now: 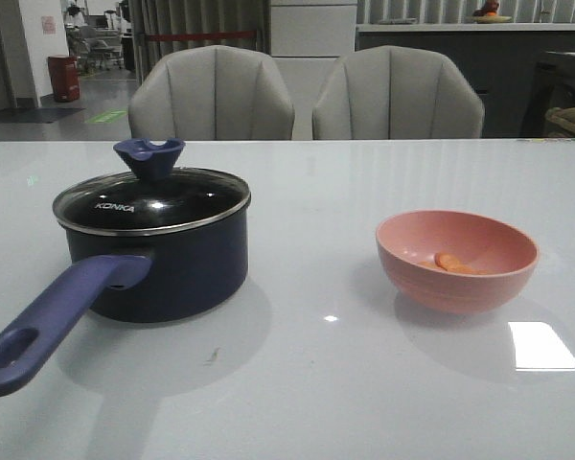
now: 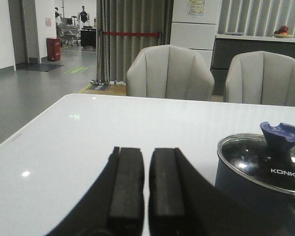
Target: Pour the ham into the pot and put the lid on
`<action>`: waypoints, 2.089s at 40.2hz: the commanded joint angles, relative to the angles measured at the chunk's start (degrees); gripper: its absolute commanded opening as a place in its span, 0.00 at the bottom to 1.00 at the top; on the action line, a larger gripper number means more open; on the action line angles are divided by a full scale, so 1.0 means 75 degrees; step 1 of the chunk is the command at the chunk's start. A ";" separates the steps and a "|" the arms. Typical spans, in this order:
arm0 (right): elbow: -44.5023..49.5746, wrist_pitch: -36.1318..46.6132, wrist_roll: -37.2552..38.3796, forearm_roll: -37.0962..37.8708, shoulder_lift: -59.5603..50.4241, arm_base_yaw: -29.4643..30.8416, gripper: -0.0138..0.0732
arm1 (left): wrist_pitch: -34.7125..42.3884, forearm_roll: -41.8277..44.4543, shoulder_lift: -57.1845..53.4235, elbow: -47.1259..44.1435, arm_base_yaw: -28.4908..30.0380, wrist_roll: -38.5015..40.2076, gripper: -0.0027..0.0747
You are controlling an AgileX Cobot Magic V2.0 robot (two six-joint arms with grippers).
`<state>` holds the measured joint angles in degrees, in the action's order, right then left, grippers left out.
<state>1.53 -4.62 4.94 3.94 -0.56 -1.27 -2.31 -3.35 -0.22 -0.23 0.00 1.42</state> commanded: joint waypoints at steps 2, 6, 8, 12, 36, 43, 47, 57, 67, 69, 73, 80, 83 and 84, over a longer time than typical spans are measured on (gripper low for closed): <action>-0.0041 0.0616 -0.0047 0.0120 -0.0150 0.0044 0.33 | 0.0604 -0.0067 -0.0143 -0.0170 -0.0013 0.0016 0.20; -0.0041 0.0616 -0.0047 0.0120 -0.0150 0.0044 0.33 | 0.0604 -0.0067 -0.0143 -0.0170 -0.0013 0.0016 0.20; -0.0041 0.0616 -0.0047 0.0120 -0.0150 0.0044 0.33 | 0.0604 -0.0067 -0.0143 -0.0170 -0.0013 0.0016 0.20; -0.0041 0.0616 -0.0047 0.0120 -0.0150 0.0044 0.33 | 0.0604 -0.0067 -0.0143 -0.0170 -0.0013 0.0016 0.20; -0.0041 0.0616 -0.0047 0.0120 -0.0150 0.0044 0.33 | 0.1493 -0.0067 -0.0143 -0.0170 -0.0013 0.0016 0.20; -0.0041 0.0616 -0.0047 0.0120 -0.0150 0.0044 0.33 | 0.1811 -0.0067 -0.0143 -0.0156 -0.0013 0.0016 0.20; -0.0041 0.0616 -0.0047 0.0120 -0.0150 0.0044 0.33 | 0.2319 -0.0067 -0.0143 -0.0156 -0.0013 0.0016 0.20; -0.0041 0.0616 -0.0047 0.0120 -0.0150 0.0044 0.33 | 0.1920 -0.0002 0.0128 0.1173 -0.0013 0.0016 0.20; -0.0041 0.0616 -0.0047 0.0120 -0.0150 0.0044 0.33 | -0.0652 0.0014 0.1641 0.2918 -0.0013 0.0016 0.20; -0.0041 0.0616 -0.0047 0.0120 -0.0150 0.0044 0.33 | -0.1074 0.0014 0.1795 0.3097 -0.0056 0.0016 0.20; -0.0041 0.0616 -0.0047 0.0120 -0.0150 0.0044 0.33 | -0.1189 0.0014 0.1893 0.3036 -0.0119 0.0016 0.20; -0.0041 0.0616 -0.0047 0.0120 -0.0150 0.0044 0.33 | -0.1074 0.0014 0.1893 0.2795 -0.0119 0.0016 0.20; -0.0041 0.0616 -0.0047 0.0120 -0.0150 0.0044 0.33 | -0.1143 0.0014 0.1893 0.2793 -0.0119 0.0016 0.21; -0.0041 0.0616 -0.0047 0.0120 -0.0150 0.0044 0.33 | -0.1143 0.0014 0.1893 0.2793 -0.0119 0.0016 0.21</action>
<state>1.53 -4.62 4.94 3.94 -0.56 -1.27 -15.21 -3.02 12.91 19.33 -0.49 1.42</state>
